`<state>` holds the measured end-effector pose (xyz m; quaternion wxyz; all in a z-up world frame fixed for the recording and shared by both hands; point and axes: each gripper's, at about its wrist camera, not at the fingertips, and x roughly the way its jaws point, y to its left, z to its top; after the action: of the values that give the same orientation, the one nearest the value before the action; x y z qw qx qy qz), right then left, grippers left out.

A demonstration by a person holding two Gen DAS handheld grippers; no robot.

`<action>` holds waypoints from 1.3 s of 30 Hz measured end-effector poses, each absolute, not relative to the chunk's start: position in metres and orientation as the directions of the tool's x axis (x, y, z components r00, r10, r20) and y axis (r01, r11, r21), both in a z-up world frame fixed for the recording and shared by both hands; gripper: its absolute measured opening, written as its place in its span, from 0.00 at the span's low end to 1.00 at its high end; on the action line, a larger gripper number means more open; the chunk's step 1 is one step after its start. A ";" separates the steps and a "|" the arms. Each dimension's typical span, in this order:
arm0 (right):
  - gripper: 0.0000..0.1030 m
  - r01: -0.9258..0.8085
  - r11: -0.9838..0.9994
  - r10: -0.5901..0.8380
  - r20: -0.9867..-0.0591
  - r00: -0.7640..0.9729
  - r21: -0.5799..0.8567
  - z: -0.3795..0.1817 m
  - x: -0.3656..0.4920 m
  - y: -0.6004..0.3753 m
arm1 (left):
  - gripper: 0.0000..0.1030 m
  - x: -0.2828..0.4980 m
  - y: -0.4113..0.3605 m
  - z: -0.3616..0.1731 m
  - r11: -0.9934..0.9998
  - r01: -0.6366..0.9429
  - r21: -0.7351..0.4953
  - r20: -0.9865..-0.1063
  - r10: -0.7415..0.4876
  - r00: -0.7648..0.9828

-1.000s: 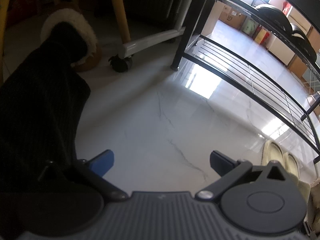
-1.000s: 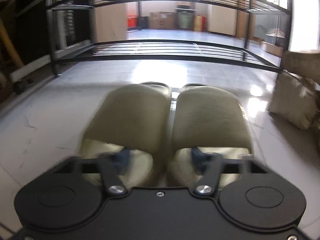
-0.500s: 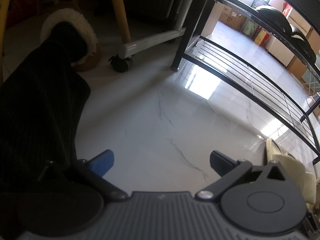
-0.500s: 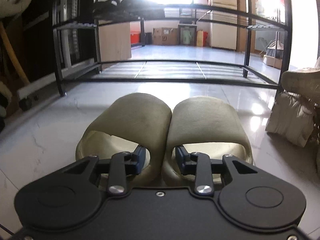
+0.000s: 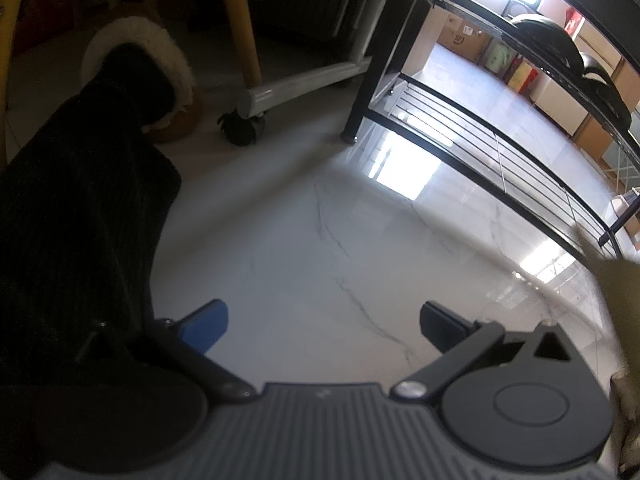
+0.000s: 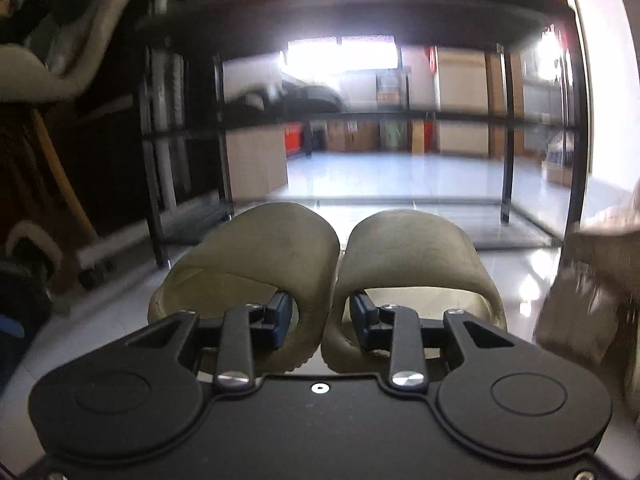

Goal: Organize scattered shoes
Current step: 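Carry the pair with the right gripper onto the lowest rack shelf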

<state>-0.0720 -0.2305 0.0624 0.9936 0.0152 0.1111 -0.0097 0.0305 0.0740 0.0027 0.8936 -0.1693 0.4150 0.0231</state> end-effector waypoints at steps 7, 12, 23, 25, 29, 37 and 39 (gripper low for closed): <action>0.32 0.026 0.999 -0.025 -0.032 0.999 0.044 0.127 -0.053 -0.262 | 0.99 0.031 0.074 0.003 0.941 -0.182 -0.286 -0.752 -0.103 0.651; 0.33 0.067 0.997 -0.068 0.025 0.997 0.045 0.165 -0.002 -0.292 | 0.99 0.030 0.077 0.005 0.936 -0.188 -0.297 -0.749 -0.106 0.654; 0.34 0.123 0.992 -0.121 -0.046 0.992 0.041 0.187 0.163 -0.338 | 0.99 0.031 0.075 0.007 0.943 -0.190 -0.274 -0.754 -0.088 0.651; 0.34 0.137 0.990 -0.135 -0.062 0.989 0.036 0.183 0.187 -0.346 | 0.99 0.029 0.076 0.009 0.941 -0.195 -0.278 -0.748 -0.085 0.658; 0.34 0.135 0.991 -0.132 -0.100 0.986 0.018 0.173 0.218 -0.361 | 0.99 0.028 0.078 0.012 0.933 -0.206 -0.297 -0.733 -0.084 0.675; 0.65 0.143 0.988 -0.151 -0.168 0.974 -0.054 0.151 0.254 -0.374 | 0.99 0.040 0.072 0.002 0.928 -0.214 -0.304 -0.764 -0.104 0.636; 0.86 0.169 0.985 -0.171 -0.161 0.972 -0.024 0.149 0.251 -0.376 | 0.99 0.040 0.071 0.001 0.931 -0.207 -0.301 -0.765 -0.106 0.636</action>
<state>0.2514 -0.3764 0.1493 0.9930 -0.0052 0.0813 -0.0857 0.0401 0.0705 0.0015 0.8856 -0.1834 0.4258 0.0284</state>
